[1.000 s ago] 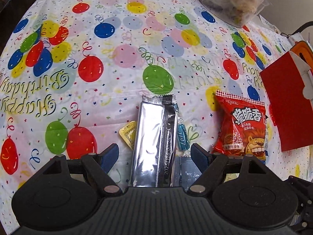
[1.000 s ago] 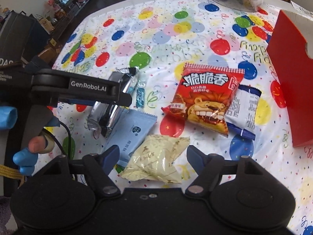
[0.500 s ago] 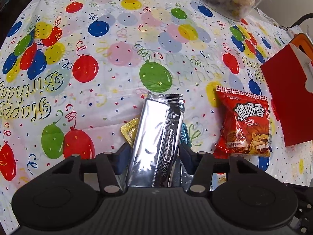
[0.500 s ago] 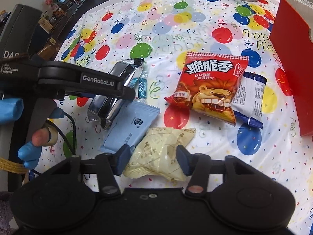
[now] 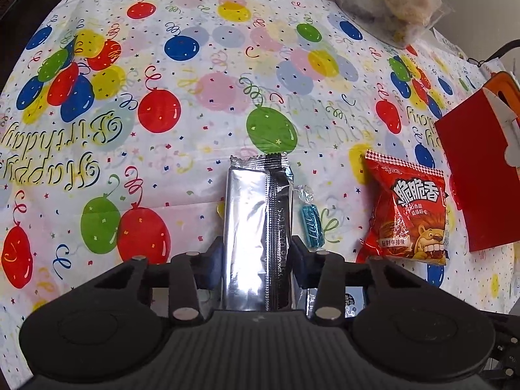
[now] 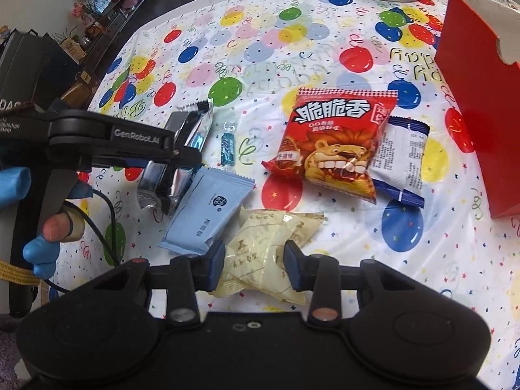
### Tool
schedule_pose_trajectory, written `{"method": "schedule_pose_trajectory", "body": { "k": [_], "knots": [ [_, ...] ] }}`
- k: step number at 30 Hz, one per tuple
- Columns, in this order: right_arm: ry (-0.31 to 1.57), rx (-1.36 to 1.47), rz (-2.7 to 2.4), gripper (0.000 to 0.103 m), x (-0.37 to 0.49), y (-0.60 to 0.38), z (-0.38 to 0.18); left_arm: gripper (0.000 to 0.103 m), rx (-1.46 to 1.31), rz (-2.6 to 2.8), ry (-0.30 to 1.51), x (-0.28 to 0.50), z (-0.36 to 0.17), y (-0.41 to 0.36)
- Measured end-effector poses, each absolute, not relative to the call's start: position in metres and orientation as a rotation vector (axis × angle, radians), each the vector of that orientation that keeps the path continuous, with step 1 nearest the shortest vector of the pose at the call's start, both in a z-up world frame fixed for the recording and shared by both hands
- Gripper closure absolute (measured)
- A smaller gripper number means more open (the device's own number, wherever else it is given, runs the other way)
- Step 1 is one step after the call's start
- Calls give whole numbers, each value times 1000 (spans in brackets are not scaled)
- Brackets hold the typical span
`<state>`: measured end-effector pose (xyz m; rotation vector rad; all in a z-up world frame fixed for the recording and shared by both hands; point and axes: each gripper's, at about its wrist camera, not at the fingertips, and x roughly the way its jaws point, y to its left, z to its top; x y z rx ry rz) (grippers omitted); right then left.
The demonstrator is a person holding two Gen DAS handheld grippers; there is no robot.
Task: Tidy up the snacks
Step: 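Grasp the silver bar packet with left tool while right tool grasps pale yellow packet, then carry both packets into the red box and open both tools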
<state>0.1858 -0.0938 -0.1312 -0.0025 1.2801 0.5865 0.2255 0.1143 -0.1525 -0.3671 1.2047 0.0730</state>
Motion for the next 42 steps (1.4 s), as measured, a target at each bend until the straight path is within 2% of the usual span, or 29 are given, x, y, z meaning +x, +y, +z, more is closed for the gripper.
{"method": "schedule_pose_trajectory", "body": {
  "k": [11,22,31,42],
  "knots": [
    [1210,46,570,65,182,-121,-109,62,-425,96,1182,200,-135,124],
    [1125,97,570,65,184,-151,-76,62,-439,55,1114,170,-88,103],
    [997,130,575,65,191,-189,-40,62,-411,-15,1053,168,-44,61],
    [917,138,527,65,221,-249,-21,62,-336,-104,1025,202,-15,-14]
  ]
}}
